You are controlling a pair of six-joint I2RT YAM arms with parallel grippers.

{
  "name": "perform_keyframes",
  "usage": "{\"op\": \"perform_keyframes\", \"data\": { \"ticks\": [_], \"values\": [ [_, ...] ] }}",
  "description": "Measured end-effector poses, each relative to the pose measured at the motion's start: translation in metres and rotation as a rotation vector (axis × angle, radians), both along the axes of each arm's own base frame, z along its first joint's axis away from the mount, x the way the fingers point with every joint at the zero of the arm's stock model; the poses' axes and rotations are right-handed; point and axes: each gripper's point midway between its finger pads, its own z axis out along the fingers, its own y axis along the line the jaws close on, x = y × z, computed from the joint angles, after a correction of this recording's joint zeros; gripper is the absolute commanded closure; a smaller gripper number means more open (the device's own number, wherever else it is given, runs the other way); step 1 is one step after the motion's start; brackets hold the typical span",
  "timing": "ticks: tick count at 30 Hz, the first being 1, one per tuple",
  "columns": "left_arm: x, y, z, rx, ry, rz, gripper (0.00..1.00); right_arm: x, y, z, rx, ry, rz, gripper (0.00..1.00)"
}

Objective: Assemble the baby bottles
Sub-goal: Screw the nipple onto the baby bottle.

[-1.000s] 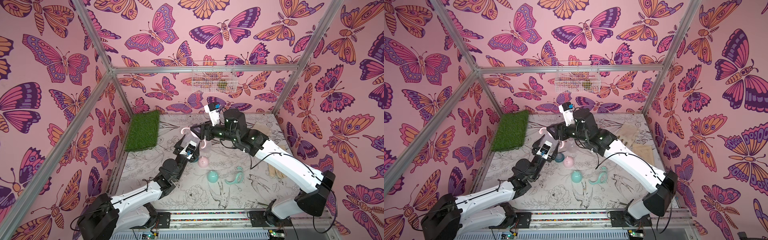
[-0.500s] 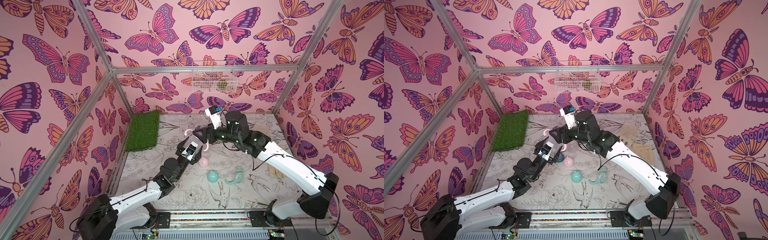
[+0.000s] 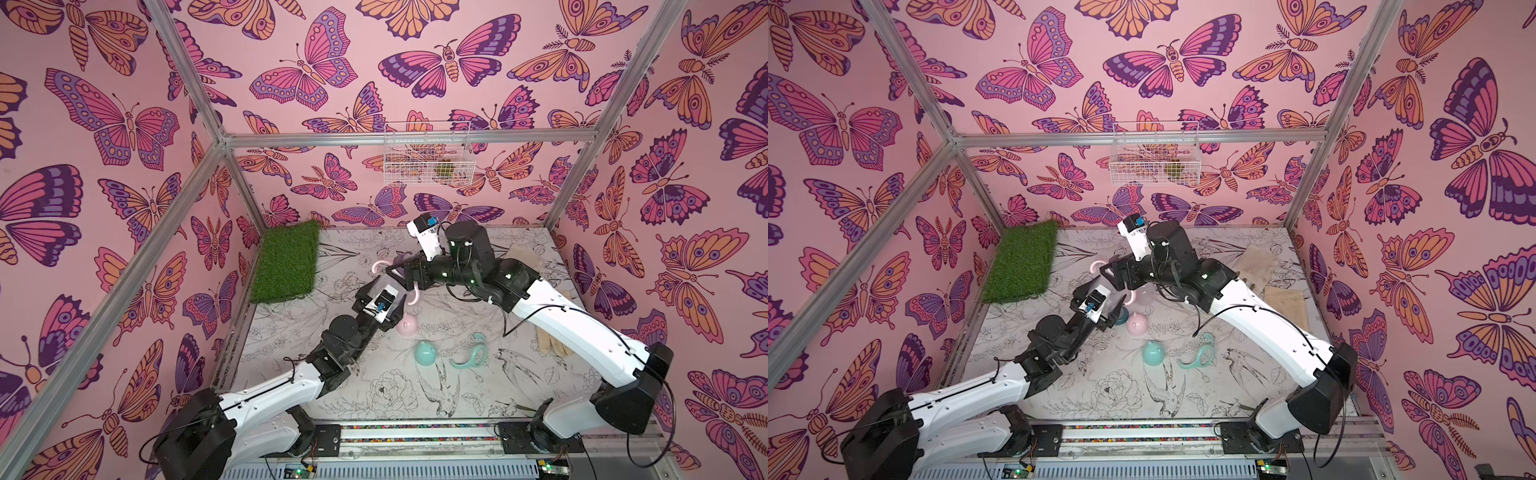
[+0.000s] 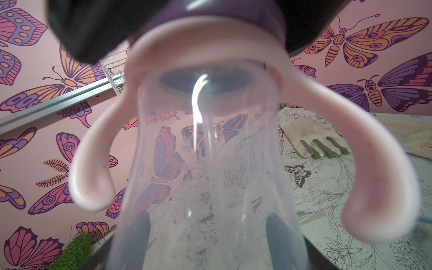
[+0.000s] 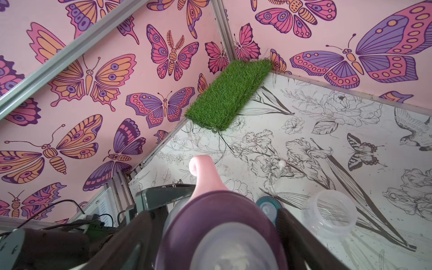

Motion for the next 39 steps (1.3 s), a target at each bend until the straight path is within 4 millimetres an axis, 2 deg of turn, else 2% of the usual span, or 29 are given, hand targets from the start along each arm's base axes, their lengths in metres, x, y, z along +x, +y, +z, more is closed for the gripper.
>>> {"op": "perform_keyframes", "data": {
  "ticks": [6,10,14,16,21,24,26,27,29,36,39],
  "values": [
    [-0.003,-0.002,0.011,-0.02,-0.038,-0.014,1.0,-0.011,-0.001,-0.019,-0.07,0.041,0.021,0.12],
    [-0.003,-0.002,0.011,-0.017,-0.04,-0.02,1.0,-0.013,-0.002,-0.022,-0.084,0.046,0.029,0.12],
    [-0.004,-0.004,0.014,-0.022,-0.053,-0.032,1.0,-0.016,0.001,-0.022,-0.066,0.057,0.052,0.16],
    [-0.005,-0.005,0.014,-0.025,-0.056,-0.037,1.0,-0.018,0.003,-0.022,-0.051,0.061,0.065,0.25],
    [-0.007,-0.01,0.016,-0.034,-0.064,-0.067,0.98,-0.023,-0.001,-0.018,-0.003,0.069,0.072,0.52],
    [-0.009,-0.013,0.016,-0.035,-0.064,-0.09,0.48,-0.024,-0.004,-0.018,0.004,0.066,0.069,0.65],
    [-0.01,-0.015,0.015,-0.035,-0.059,-0.103,0.18,-0.024,-0.006,-0.02,0.007,0.065,0.065,0.67],
    [-0.011,-0.016,0.014,-0.034,-0.055,-0.11,0.09,-0.024,-0.008,-0.02,0.006,0.065,0.063,0.67],
    [-0.012,-0.018,0.011,-0.039,-0.043,-0.126,0.01,-0.02,-0.014,-0.022,-0.006,0.06,0.043,0.68],
    [-0.017,-0.013,-0.016,-0.012,0.035,-0.126,0.01,0.025,-0.069,-0.021,-0.075,-0.004,-0.156,0.72],
    [-0.018,-0.005,-0.023,-0.011,0.059,-0.099,0.01,0.038,-0.093,-0.032,-0.14,-0.04,-0.24,0.74]
  ]
}}
